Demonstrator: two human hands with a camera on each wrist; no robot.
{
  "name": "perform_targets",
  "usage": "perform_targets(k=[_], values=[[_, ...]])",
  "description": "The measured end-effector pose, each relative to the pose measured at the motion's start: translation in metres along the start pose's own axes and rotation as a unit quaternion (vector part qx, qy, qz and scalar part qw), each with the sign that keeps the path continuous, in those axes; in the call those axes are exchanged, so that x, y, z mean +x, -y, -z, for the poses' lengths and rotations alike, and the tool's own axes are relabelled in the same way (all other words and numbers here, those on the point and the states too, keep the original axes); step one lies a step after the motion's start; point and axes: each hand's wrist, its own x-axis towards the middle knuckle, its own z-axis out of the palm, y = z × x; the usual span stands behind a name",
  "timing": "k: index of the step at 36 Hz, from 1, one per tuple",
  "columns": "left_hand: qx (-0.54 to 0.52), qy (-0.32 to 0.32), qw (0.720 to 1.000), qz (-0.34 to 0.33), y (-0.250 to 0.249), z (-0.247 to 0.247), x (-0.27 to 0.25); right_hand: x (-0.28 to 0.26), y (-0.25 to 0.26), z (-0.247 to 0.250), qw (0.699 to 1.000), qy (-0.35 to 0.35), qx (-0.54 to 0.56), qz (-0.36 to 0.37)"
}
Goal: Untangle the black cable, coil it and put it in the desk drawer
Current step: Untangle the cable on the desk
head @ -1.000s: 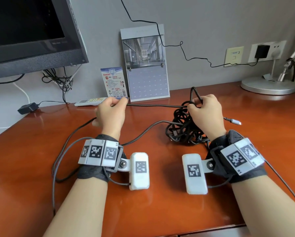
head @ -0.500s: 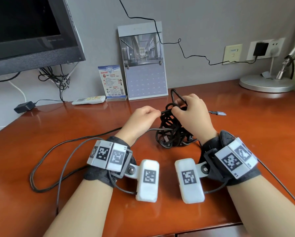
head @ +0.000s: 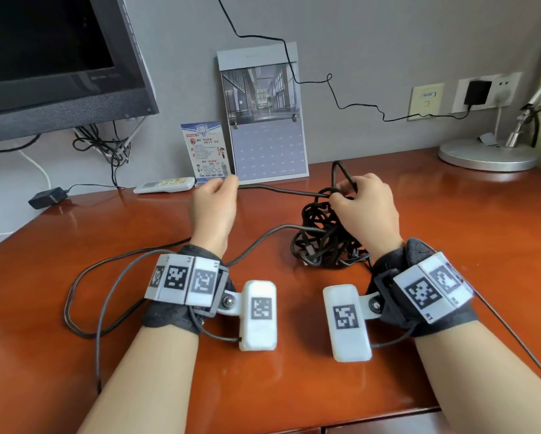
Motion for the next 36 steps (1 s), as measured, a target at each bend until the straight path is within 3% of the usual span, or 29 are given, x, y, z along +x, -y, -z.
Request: perform_targets(k=[9, 15, 18, 22, 26, 29, 33, 36], values=[[-0.018, -0.041, 0.998, 0.042, 0.003, 0.001, 0.007, -0.003, 0.004, -0.001, 0.998, 0.022, 0.049, -0.019], [0.137, 0.023, 0.987, 0.085, 0.015, 0.006, 0.013, -0.002, 0.005, 0.001, 0.998, 0.052, 0.039, 0.018], [0.217, 0.039, 0.974, 0.041, 0.013, 0.01, 0.009, -0.003, 0.006, 0.001, 0.996, 0.073, 0.035, 0.036], [0.283, 0.134, 0.95, -0.012, 0.005, 0.003, -0.001, -0.006, 0.01, -0.001, 0.991, 0.1, 0.063, 0.068], [0.252, 0.204, 0.944, -0.059, 0.0, -0.011, -0.012, -0.008, 0.013, -0.002, 0.986, 0.115, 0.094, 0.081], [0.233, 0.208, 0.948, -0.068, 0.001, -0.016, -0.017, -0.008, 0.011, -0.004, 0.989, 0.105, 0.087, 0.053], [0.196, 0.165, 0.965, -0.059, 0.002, -0.017, -0.018, -0.008, 0.008, -0.003, 0.994, 0.083, 0.058, -0.047], [0.175, 0.152, 0.971, -0.063, 0.001, -0.019, -0.019, -0.007, 0.008, 0.0, 0.993, 0.064, 0.066, -0.067]])
